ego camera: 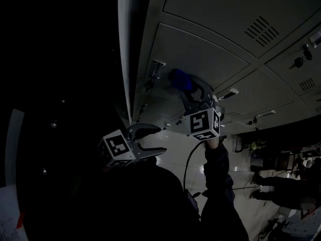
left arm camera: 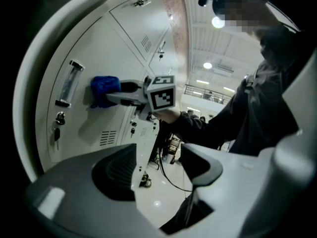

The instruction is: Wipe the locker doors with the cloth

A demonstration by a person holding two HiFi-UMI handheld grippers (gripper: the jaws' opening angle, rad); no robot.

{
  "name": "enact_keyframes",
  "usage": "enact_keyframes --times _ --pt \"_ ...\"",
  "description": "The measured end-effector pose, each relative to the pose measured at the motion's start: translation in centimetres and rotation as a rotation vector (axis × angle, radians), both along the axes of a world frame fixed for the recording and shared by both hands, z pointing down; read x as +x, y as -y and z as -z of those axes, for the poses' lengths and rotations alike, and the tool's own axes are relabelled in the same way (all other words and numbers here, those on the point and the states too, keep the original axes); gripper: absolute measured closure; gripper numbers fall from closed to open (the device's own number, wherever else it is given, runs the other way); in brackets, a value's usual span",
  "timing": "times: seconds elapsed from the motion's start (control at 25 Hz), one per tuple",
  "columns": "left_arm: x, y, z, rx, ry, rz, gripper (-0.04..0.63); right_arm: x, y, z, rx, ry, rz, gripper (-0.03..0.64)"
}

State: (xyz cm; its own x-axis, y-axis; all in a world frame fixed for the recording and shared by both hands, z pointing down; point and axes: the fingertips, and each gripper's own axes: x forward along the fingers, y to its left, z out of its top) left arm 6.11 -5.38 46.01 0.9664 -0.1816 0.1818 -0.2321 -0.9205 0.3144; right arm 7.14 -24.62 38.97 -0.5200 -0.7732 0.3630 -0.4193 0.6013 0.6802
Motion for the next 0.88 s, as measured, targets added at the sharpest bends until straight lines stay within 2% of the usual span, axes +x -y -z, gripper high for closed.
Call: enact_keyframes --times 0.36,0.56,0.88 --pt "-0.1 0.4 -0.3 -0.015 0.009 0.013 0.333 -0.4 0.0 -8.2 -0.08 -0.077 -0.003 0.492" --pt "-0.3 0.7 -0.4 -0.021 0.015 0.022 0.333 0.0 -0.1 -13.0 -0.066 -0.199 -0.018 0.492" --pt "-0.7 0.8 -1.0 -0.04 0.033 0.039 0.333 0.6 -0.2 -18.2 -0.167 -0.179 -0.039 0.492"
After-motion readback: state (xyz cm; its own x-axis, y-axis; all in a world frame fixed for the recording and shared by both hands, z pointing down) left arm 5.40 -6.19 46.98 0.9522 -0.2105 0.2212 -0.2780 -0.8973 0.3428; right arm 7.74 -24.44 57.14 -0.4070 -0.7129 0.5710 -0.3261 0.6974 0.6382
